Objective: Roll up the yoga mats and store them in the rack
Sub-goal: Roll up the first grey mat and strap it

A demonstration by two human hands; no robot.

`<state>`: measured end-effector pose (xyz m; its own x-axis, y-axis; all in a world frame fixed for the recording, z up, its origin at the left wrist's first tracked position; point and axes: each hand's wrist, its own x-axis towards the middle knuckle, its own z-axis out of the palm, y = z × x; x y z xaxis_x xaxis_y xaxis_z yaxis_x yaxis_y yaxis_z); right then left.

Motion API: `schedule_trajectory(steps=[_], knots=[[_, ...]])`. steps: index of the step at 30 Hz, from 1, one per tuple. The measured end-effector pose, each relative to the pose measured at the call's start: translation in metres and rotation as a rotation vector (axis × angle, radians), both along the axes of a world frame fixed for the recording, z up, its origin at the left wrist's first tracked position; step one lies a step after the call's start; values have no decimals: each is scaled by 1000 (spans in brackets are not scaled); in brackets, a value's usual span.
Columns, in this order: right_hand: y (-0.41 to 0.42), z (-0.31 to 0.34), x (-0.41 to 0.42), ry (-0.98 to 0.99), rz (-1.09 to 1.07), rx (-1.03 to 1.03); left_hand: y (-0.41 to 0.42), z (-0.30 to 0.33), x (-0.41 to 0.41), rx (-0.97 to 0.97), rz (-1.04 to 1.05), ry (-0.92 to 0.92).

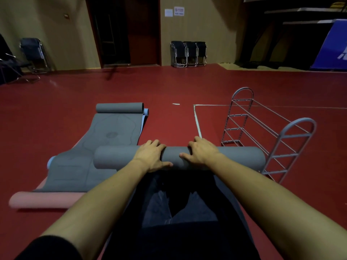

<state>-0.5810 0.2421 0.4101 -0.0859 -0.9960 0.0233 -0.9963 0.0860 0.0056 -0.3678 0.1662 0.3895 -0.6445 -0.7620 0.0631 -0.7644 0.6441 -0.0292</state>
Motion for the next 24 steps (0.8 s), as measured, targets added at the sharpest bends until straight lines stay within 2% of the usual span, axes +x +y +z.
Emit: schedule_trajectory(steps=[3, 10, 20, 24], knots=[[-2, 0, -1, -26, -7, -44, -7, 5, -3, -41, -23, -47], [-5, -11, -5, -4, -22, -9, -16, -12, -9, 85, 45, -60], [4, -21, -19, 144, 36, 15, -21, -16, -17, -59, 24, -89], [2, -23, -18, 106, 22, -26, -25, -11, -17, -50, 19, -124]])
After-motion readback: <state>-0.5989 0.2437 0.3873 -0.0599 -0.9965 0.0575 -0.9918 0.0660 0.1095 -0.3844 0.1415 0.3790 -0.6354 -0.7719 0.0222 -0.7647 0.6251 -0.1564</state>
